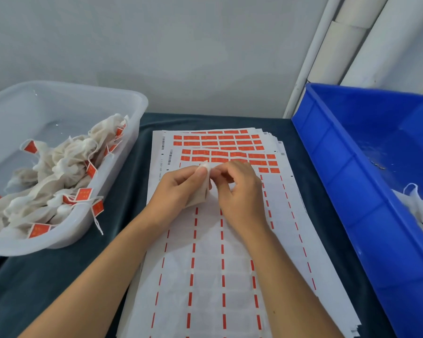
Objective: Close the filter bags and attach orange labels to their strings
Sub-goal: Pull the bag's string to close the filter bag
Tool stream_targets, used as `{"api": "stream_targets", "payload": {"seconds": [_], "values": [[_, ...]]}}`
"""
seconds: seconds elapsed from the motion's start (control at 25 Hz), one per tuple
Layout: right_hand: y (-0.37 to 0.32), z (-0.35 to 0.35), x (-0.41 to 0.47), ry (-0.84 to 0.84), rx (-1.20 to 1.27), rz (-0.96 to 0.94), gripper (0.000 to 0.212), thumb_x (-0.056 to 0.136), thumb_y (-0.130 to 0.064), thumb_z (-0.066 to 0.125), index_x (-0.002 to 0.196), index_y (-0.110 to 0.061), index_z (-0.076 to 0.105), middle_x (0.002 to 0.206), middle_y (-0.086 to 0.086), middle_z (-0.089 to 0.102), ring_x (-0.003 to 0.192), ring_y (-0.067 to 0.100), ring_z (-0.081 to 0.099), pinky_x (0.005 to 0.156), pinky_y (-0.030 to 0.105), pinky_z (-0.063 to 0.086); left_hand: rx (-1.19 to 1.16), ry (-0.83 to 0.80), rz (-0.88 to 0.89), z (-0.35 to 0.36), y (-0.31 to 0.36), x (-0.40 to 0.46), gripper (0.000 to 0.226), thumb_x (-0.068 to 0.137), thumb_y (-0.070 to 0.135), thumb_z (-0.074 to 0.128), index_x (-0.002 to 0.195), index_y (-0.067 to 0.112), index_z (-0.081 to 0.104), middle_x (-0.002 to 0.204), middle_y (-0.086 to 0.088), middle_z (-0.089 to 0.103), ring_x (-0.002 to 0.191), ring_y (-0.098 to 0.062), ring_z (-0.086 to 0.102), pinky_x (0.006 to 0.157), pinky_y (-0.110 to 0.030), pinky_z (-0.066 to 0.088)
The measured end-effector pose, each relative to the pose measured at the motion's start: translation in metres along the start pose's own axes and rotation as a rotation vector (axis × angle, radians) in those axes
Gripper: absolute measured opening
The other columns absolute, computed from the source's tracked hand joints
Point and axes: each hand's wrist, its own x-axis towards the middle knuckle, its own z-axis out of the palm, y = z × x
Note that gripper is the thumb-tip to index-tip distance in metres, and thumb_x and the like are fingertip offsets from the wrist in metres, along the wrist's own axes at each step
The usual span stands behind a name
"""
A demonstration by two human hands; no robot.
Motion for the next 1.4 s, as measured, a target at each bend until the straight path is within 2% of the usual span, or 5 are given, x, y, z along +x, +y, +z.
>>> {"api": "stream_targets", "payload": {"seconds": [0.24, 0.44, 0.64, 0.8, 1.4], "values": [[0.0, 0.001, -0.001, -0.027, -0.088, -0.149, 0.014, 0.099, -0.032, 0.065, 0.103, -0.02, 0.071, 0.107, -0.004, 0.071, 0.099, 0.006, 0.057, 0.091, 0.016, 0.049, -0.006, 0.135, 0.001, 0.003, -0.001, 0.004, 0.034, 0.101, 0.063, 0.05, 0.115, 0.046, 0.076, 0.124, 0.028, 0.07, 0.12, -0.002, 0.064, 0.099, -0.033, 0.055], [-0.002, -0.001, 0.0, -0.021, -0.135, -0.266, 0.014, 0.098, -0.026, 0.066, 0.103, -0.014, 0.071, 0.109, 0.002, 0.069, 0.102, 0.012, 0.058, 0.094, 0.012, 0.045, 0.217, 0.127, 0.027, 0.005, -0.007, 0.008, 0.041, 0.104, 0.044, 0.044, 0.075, 0.024, 0.066, 0.075, 0.002, 0.066, 0.07, -0.011, 0.062, 0.069, -0.022, 0.051], [-0.004, -0.002, 0.0, -0.155, 0.032, -0.182, 0.006, 0.102, -0.015, 0.062, 0.104, -0.016, 0.068, 0.114, -0.002, 0.07, 0.106, 0.002, 0.061, 0.094, 0.011, 0.051, 0.288, -0.036, 0.002, 0.001, -0.01, 0.007, 0.025, 0.102, 0.035, 0.048, 0.084, 0.028, 0.065, 0.078, 0.011, 0.068, 0.074, -0.008, 0.063, 0.071, -0.018, 0.047], [-0.002, -0.003, 0.002, -0.124, 0.047, -0.127, 0.005, 0.1, -0.011, 0.066, 0.1, -0.015, 0.069, 0.101, -0.005, 0.07, 0.09, 0.0, 0.062, 0.085, 0.006, 0.049, 0.468, 0.138, 0.047, 0.007, -0.017, 0.01, 0.024, 0.103, 0.026, 0.058, 0.082, 0.016, 0.063, 0.066, 0.011, 0.059, 0.061, -0.003, 0.053, 0.056, -0.016, 0.043], [-0.003, -0.005, 0.003, -0.147, 0.101, -0.013, 0.005, 0.101, -0.021, 0.066, 0.1, -0.024, 0.069, 0.093, -0.021, 0.064, 0.099, -0.003, 0.061, 0.079, 0.002, 0.047, 0.467, 0.311, 0.133, 0.016, -0.015, 0.001, 0.012, 0.093, 0.03, 0.071, 0.083, 0.035, 0.066, 0.081, 0.022, 0.068, 0.082, -0.001, 0.065, 0.066, -0.009, 0.049]]}}
